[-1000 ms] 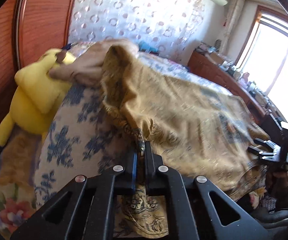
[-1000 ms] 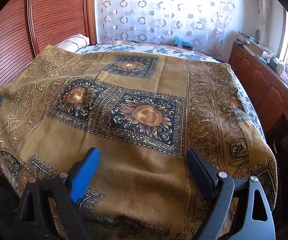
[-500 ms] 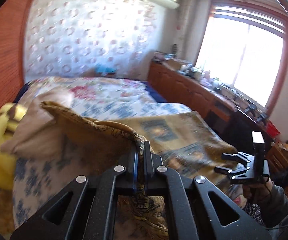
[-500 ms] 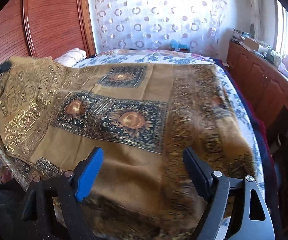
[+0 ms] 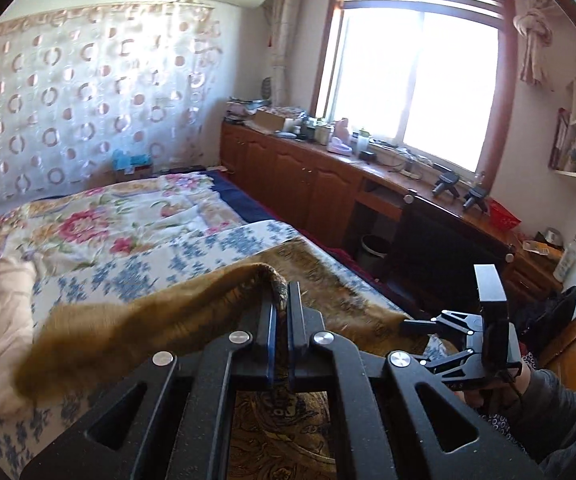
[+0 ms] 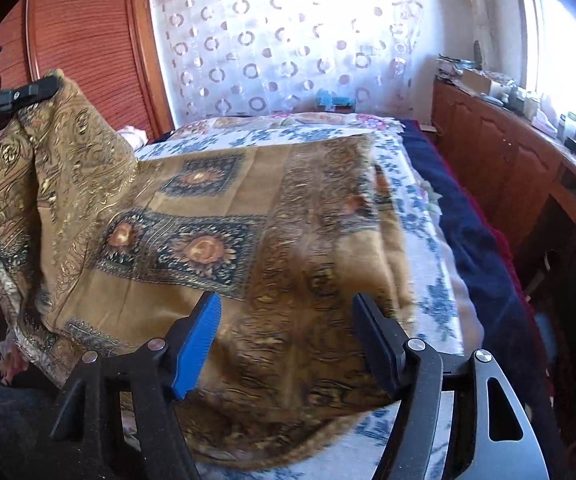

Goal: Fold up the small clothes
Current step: 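Grasp the garment edge with the left gripper and fold it over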

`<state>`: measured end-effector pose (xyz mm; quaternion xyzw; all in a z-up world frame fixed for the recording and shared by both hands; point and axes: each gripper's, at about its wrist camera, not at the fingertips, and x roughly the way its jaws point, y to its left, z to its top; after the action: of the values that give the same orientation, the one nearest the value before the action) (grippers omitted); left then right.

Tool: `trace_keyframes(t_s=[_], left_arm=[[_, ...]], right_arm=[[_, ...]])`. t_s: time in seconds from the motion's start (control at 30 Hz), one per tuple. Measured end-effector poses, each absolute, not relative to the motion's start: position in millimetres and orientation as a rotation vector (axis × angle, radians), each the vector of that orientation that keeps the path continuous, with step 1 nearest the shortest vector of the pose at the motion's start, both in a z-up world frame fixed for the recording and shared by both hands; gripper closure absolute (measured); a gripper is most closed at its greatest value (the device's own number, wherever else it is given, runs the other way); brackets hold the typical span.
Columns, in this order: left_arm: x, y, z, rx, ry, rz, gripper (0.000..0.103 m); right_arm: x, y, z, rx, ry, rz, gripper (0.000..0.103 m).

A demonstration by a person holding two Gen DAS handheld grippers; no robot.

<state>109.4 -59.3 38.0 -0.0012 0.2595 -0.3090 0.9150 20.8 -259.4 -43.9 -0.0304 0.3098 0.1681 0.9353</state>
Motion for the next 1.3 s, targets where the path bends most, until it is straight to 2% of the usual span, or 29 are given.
trace_keyframes(t_s=[0.4,0.67,0.7,0.73,0.8,0.87,0.9,0.93,1.0,1.3], left_arm=[[119.9,-133.6,55.9,0.063,0.526,-0.753,0.098],[126.3,-150.4,42.7,0.093,0.580,-0.749,0.097],[127.0,-150.1,40.8,0.103,0.587,-0.740,0.091],[124.6,-148.0,38.8,0.107,0.582,-0.736,0.078],[120.9,-140.3,38.8,0.095,0.562,-0.736,0.059],[119.1,-132.7,38.2,0.092,0.561,-0.733,0.055],[117.2,-127.7,37.4,0.094,0.558,-0.726,0.048],[116.6,-124.3,36.8,0.095,0.555,-0.719,0.034],[112.1,-113.0,33.5,0.093,0.541,-0.696,0.024],[106.0,-53.3,0.1,0.074,0.584,-0.541,0.024]], right_arm=[[11.6,-271.1,-41.6,-0.047,0.591,0.272,0.033],[8.1,-280.7,-45.0,-0.025,0.588,0.248,0.033],[8.3,-280.5,-45.5,-0.023,0.588,0.247,0.033],[8.4,-280.0,-45.5,-0.022,0.588,0.248,0.033],[9.3,-277.9,-44.9,-0.023,0.586,0.250,0.033],[10.8,-277.0,-43.6,-0.028,0.584,0.254,0.033],[11.6,-277.2,-42.7,-0.030,0.581,0.256,0.033],[11.5,-276.8,-42.0,-0.033,0.579,0.258,0.033],[13.1,-274.3,-40.1,-0.035,0.574,0.265,0.033],[26.0,-254.4,-37.8,-0.079,0.568,0.312,0.033]])
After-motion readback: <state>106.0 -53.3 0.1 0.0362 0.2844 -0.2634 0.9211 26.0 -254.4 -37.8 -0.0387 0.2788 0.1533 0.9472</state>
